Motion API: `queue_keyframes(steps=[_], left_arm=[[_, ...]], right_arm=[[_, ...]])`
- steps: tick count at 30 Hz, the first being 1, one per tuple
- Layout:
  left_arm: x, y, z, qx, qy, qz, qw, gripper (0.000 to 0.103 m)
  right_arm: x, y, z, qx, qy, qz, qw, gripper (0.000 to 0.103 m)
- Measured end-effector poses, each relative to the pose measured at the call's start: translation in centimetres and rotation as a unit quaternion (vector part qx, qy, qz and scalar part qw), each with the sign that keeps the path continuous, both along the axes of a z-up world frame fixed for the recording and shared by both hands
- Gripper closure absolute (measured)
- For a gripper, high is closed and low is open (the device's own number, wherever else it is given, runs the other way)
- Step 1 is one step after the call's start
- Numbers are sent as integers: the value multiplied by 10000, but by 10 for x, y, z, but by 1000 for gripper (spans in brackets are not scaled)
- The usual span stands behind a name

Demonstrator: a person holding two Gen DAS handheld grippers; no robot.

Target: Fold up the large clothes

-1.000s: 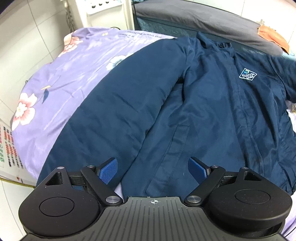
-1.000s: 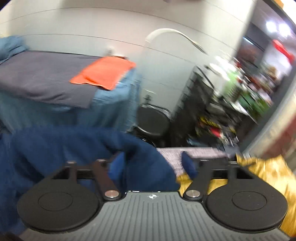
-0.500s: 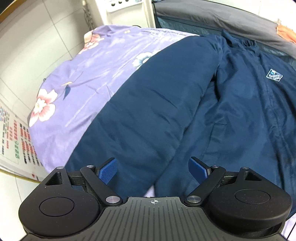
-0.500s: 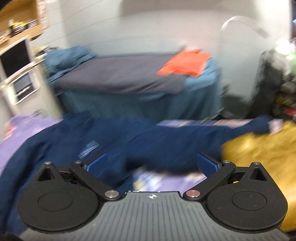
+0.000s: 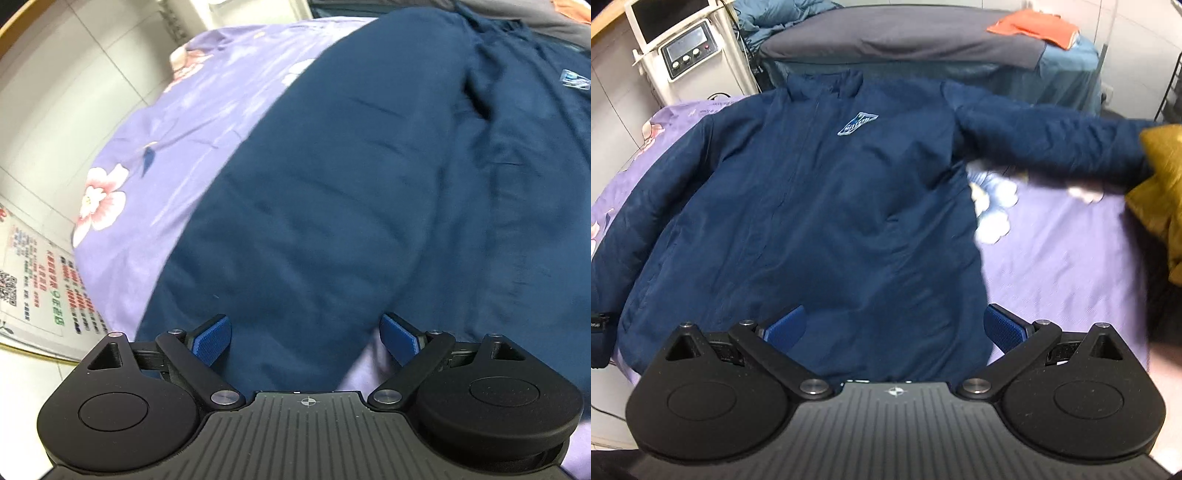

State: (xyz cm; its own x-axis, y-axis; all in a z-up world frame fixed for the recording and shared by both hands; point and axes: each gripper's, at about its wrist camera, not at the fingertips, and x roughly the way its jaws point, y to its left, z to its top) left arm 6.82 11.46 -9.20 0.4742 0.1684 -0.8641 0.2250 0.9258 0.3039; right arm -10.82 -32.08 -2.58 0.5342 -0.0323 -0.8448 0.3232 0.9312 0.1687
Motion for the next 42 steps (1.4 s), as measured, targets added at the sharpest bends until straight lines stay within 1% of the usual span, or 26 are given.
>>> queue_keyframes(steps=[3, 4, 7, 8, 9, 11, 12, 13, 15, 17, 19, 20, 21, 22, 23, 24, 25, 26, 28, 30, 32, 33, 34, 38, 40, 42], left_arm=[[16, 4, -18, 330, 19, -82, 9994, 0], [21, 5, -22, 359, 11, -116, 9993, 0], [33, 9, -29, 212, 28, -323, 9992, 0], [36, 10, -26, 124, -5, -384, 9992, 30], [41, 10, -22, 106, -77, -429, 9990, 42], [53, 13, -6, 200, -374, -431, 9982, 60], [61, 17, 4, 212, -552, -396, 9975, 61], [70, 22, 14, 241, -734, -341, 9964, 79], [99, 38, 36, 390, -1073, -164, 9933, 78], [137, 60, 56, 451, -1314, 71, 9903, 78], [176, 84, 74, 487, -1488, 392, 9869, 78], [196, 95, 84, 459, -1483, 576, 9862, 75], [212, 107, 94, 269, -1398, 686, 9874, 73], [219, 114, 103, -53, -1361, 684, 9883, 69], [220, 118, 109, -399, -1349, 616, 9881, 34], [218, 118, 110, -693, -1246, 453, 9887, 21], [213, 110, 108, -796, -1103, 254, 9904, 0], [205, 100, 102, -828, -949, -22, 9920, 0], [182, 79, 88, -840, -752, -483, 9925, 0], [162, 54, 65, -910, -366, -830, 9917, 0], [139, 34, 44, -1073, 80, -1058, 9886, 0], [128, 33, 36, -1188, 251, -1246, 9848, 0], [113, 29, 29, -1192, 362, -1457, 9815, 0], [61, 20, 5, -468, 510, -2092, 9754, 0], [48, 22, -6, -25, 552, -2302, 9716, 0], [37, 26, -14, 300, 539, -2457, 9674, 0]], right_arm=[[4, 11, -4, 206, -24, -241, 9995, 1], [5, 12, -5, 304, -14, -371, 9988, 1], [6, 11, -8, 661, -12, -796, 9946, 1], [5, 11, -8, 790, -44, -916, 9926, 2], [4, 11, -7, 880, -78, -994, 9911, 5], [0, 11, -7, 993, -109, -1162, 9882, 5], [-2, 12, -8, 1012, -105, -1228, 9872, 6], [-4, 13, -9, 1010, -101, -1293, 9864, 6], [-8, 13, -11, 1022, -62, -1433, 9844, 6], [-10, 13, -14, 1072, -15, -1568, 9818, 6], [-12, 12, -17, 1100, 26, -1714, 9790, 6], [-12, 12, -17, 1121, 34, -1772, 9778, 6], [-13, 12, -18, 1149, 39, -1828, 9764, 6], [-14, 12, -18, 1161, 47, -1875, 9754, 6], [-14, 13, -18, 1142, 55, -1917, 9748, 6], [-14, 14, -19, 1119, 62, -1957, 9742, 6], [-15, 15, -19, 1111, 76, -2000, 9735, 6], [-15, 16, -20, 1124, 100, -2049, 9723, 6], [-16, 17, -24, 1183, 146, -2161, 9691, 6], [-16, 18, -28, 1239, 230, -2226, 9667, 6], [-14, 19, -32, 1289, 332, -2229, 9657, 6], [-11, 19, -33, 1290, 382, -2196, 9663, 6], [-9, 20, -33, 1263, 413, -2156, 9674, 6], [2, 22, -32, 1142, 438, -2030, 9715, 6], [5, 23, -34, 1170, 448, -2021, 9713, 6], [9, 24, -38, 1249, 489, -2005, 9705, 6]])
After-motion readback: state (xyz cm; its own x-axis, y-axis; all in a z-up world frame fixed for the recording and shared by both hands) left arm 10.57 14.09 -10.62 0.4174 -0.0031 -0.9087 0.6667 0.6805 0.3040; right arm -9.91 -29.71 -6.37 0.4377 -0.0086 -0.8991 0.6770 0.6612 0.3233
